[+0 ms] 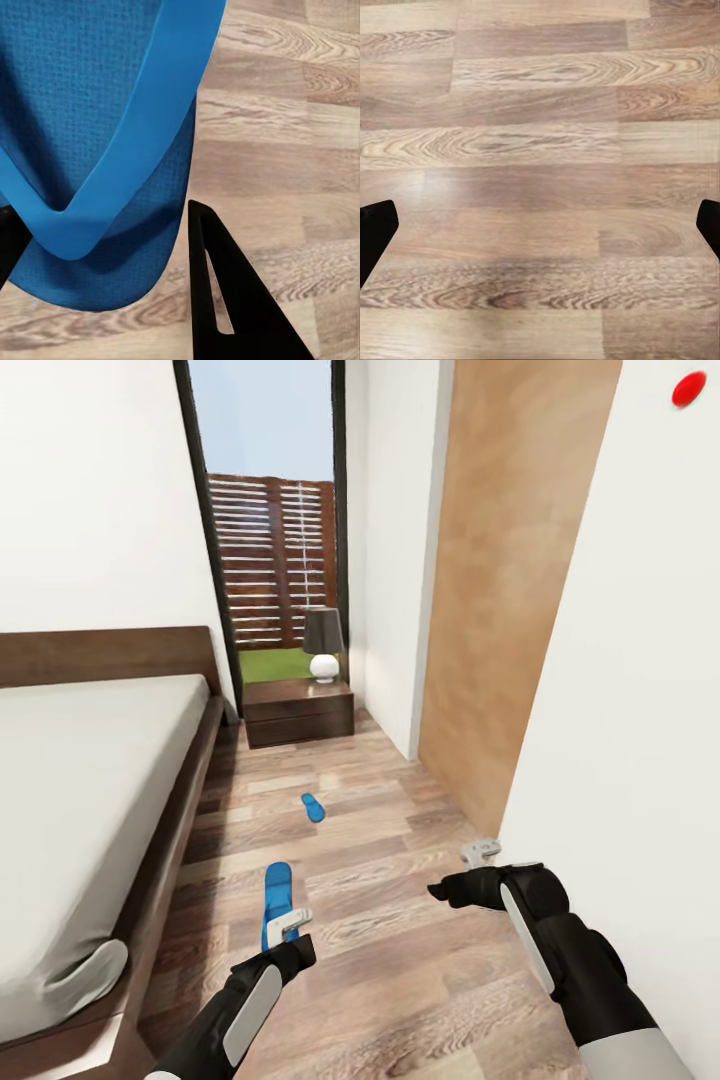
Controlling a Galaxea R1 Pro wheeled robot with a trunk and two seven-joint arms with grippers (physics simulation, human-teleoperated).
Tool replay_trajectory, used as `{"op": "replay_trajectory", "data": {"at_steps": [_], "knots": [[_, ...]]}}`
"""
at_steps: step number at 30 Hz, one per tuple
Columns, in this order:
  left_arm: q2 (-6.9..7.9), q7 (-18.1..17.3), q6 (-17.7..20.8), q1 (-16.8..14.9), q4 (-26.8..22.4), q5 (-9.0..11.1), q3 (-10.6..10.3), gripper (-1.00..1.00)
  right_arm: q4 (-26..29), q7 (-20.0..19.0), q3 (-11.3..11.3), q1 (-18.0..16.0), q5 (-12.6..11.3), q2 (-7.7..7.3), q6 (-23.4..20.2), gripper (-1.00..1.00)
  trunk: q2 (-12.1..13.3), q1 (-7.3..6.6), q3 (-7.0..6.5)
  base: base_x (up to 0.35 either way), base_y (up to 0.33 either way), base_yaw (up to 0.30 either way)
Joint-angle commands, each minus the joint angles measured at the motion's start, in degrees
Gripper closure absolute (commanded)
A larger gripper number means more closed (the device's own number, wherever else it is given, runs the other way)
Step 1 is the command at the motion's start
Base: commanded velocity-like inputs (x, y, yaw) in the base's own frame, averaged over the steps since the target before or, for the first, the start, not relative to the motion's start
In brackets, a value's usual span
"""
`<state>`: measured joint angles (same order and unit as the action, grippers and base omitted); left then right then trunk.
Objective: In the bedroom, move the book from the bed onto either nightstand, and place the two sandals side by side next to the bed.
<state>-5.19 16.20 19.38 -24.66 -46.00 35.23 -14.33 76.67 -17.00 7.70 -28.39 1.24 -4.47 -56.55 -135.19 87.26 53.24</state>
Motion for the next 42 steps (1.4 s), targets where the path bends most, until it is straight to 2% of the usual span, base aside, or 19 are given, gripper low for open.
{"op": "replay_trajectory", "data": {"at_steps": [1, 6, 10, 18, 32, 36, 40, 42], "knots": [[0.02, 0.49, 0.13, -0.04, -0.08, 0.54, -0.17, 1.0, 0.03, -0.15, 0.08, -0.02, 0.15, -0.05, -0.19, -1.0, -0.02, 0.02, 0.06, 0.266, -0.221, 0.282], [0.01, 0.44, 0.2, -0.04, 0.01, 0.47, -0.22, 1.0, -3.35, 0.22, 0.18, -0.42, 0.77, 1.49, 0.38, -1.0, -0.02, 0.02, 0.06, 0.266, -0.221, 0.282], [0.01, 0.39, 0.26, -0.04, 0.03, 0.58, -0.25, 1.0, -7.15, 2.82, 0.21, -1.14, 1.71, 3.04, 3.52, -1.0, -0.02, 0.02, 0.06, 0.265, -0.221, 0.282], [0.07, 0.11, 0.29, -0.04, 0.04, 0.76, -0.19, 1.0, -9.26, 5.77, 0.35, -1.5, 2.07, 4.09, 5.88, -1.0, -0.02, 0.02, 0.06, 0.284, -0.17, 0.282], [0.03, -0.33, 0.39, -0.04, 0.1, 0.73, -0.66, 1.0, -10.64, 6.29, 0.24, -1.88, 2.08, 4.27, 6.14, -1.0, -0.02, 0.02, 0.06, 0.326, -0.013, 0.282], [0.02, -0.41, 0.44, -0.04, 0.12, 0.7, -0.77, 1.0, -13.51, 6.34, 0.17, -3.43, 2.06, 4.3, 6.32, -1.0, -0.02, 0.02, 0.06, 0.329, -0.001, 0.282], [-0.06, -0.4, 0.49, -0.04, 0.26, 0.4, -0.86, 1.0, -19.18, 6.37, 0.07, -6.22, 1.82, 4.3, 6.96, -1.0, -0.02, 0.02, 0.06, 0.326, -0.051, 0.282], [-0.07, -0.37, 0.52, -0.04, 0.29, 0.35, -0.87, 1.0, -19.56, 6.37, 0.05, -6.42, 1.87, 4.3, 7.18, -1.0, -0.02, 0.02, 0.06, 0.314, -0.158, 0.282]]}}
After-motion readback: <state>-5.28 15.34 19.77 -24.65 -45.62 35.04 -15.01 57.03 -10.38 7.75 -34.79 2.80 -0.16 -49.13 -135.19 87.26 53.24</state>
